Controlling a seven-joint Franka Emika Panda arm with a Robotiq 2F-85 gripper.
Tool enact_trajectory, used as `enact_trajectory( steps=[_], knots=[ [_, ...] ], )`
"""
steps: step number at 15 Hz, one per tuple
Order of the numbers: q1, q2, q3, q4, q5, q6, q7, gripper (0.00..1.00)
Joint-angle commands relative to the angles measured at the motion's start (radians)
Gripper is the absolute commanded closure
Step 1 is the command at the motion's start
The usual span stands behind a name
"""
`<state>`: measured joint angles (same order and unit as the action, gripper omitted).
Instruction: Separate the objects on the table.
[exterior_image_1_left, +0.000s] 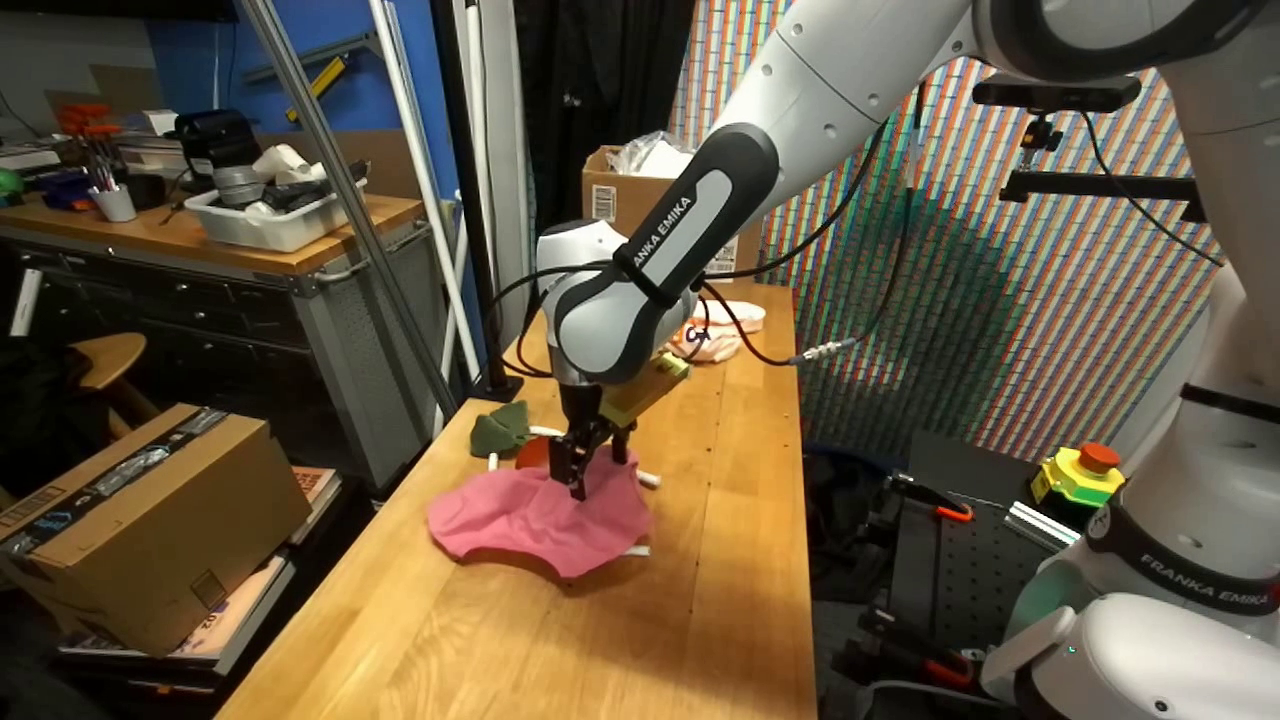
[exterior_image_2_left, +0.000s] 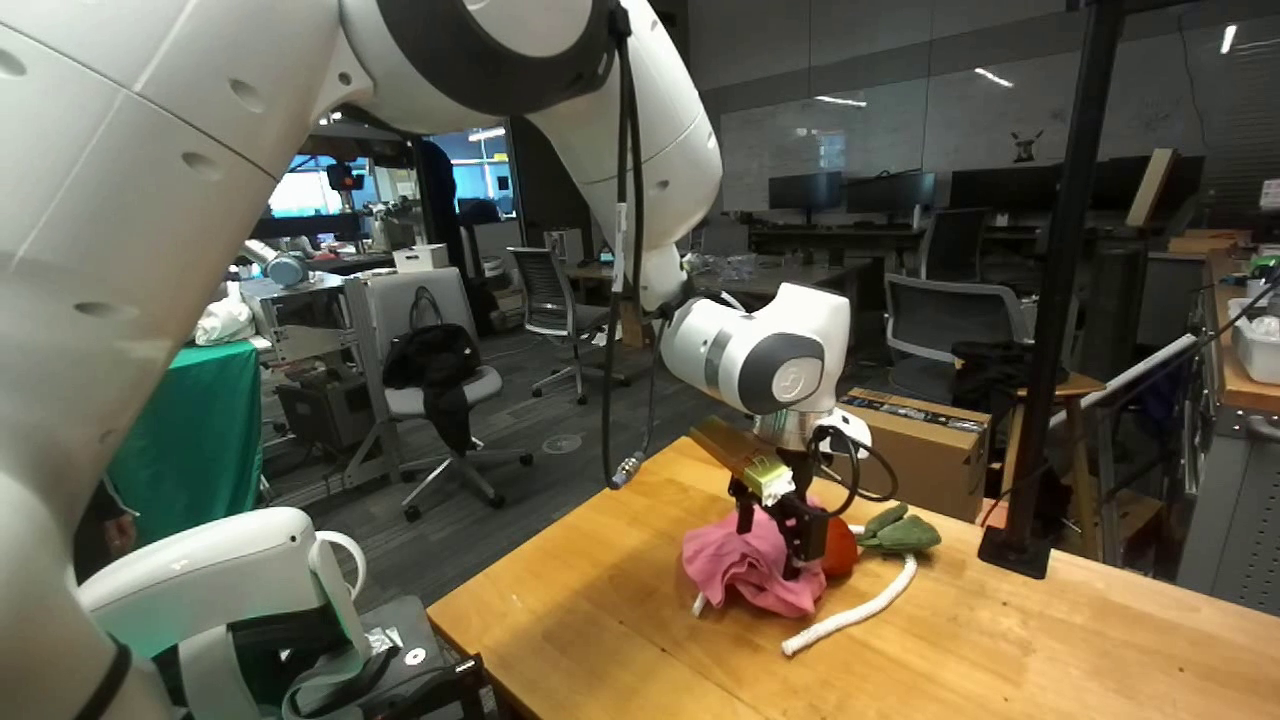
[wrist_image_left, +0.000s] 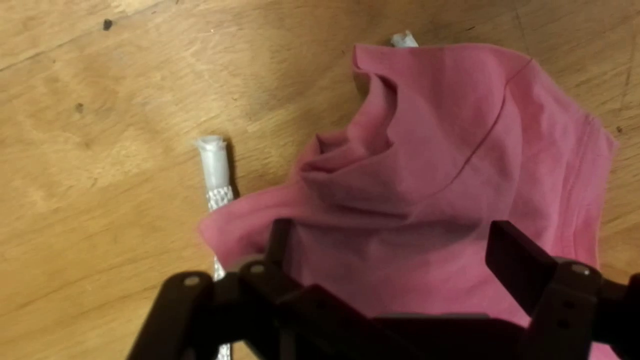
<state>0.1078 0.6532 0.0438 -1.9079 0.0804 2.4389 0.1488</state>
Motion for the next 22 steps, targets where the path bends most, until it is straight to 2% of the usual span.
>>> enact_trajectory(
  steps=[1,8,9,18,22],
  knots=[
    [0.018,0.006,-0.012,0.007,-0.017,-0.001,0.021,0.0],
    [0.013,0.018,-0.003,0.011,-0.01,-0.035,0.008,0.0],
    [0.013,0.02,-0.002,0.012,-0.01,-0.036,0.007,0.19],
    [-0.001,0.03,0.012,0.022,0.006,-0.066,-0.011,0.89],
    [-0.047,0.024,0.059,0.041,0.055,-0.142,-0.089,1.0]
  ],
)
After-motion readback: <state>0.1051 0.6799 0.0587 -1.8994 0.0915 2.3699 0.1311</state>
